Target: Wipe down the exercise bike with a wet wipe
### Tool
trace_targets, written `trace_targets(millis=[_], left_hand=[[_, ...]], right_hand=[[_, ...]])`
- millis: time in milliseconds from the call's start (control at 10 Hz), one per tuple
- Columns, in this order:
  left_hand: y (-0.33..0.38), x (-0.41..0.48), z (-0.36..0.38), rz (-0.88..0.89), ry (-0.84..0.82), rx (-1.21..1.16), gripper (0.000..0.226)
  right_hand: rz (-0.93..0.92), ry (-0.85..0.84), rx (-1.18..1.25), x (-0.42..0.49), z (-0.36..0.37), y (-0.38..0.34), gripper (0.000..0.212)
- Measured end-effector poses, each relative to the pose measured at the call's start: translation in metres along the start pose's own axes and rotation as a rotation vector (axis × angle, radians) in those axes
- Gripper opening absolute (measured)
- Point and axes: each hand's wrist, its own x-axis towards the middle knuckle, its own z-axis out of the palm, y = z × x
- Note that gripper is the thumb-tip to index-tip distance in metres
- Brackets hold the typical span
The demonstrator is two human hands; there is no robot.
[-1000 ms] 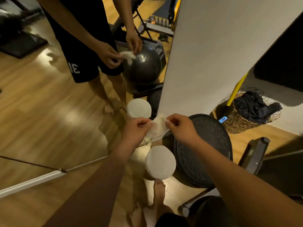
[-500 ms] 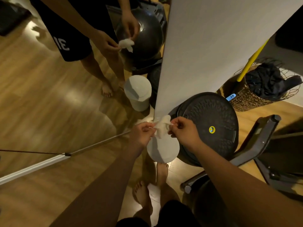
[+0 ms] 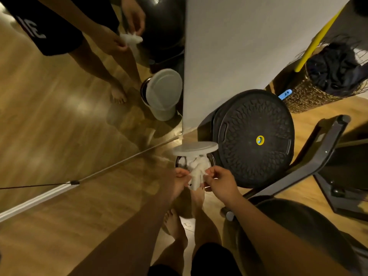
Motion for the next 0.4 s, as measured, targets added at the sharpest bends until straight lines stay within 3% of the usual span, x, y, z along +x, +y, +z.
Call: trace_targets(millis=[300,400], left_hand=[[-0.076,0.102,0.040,-0.113,-0.065,-0.130,0.018],[-0.104,0.141,0.044,-0.113,-0.040,-0.149,0.026]], right_hand=[[0.209,0.072,0.106,0.091,0.038,0.105,0.019],[0.245,0.087,0.264,0.135,0.052,0.119,0.020]])
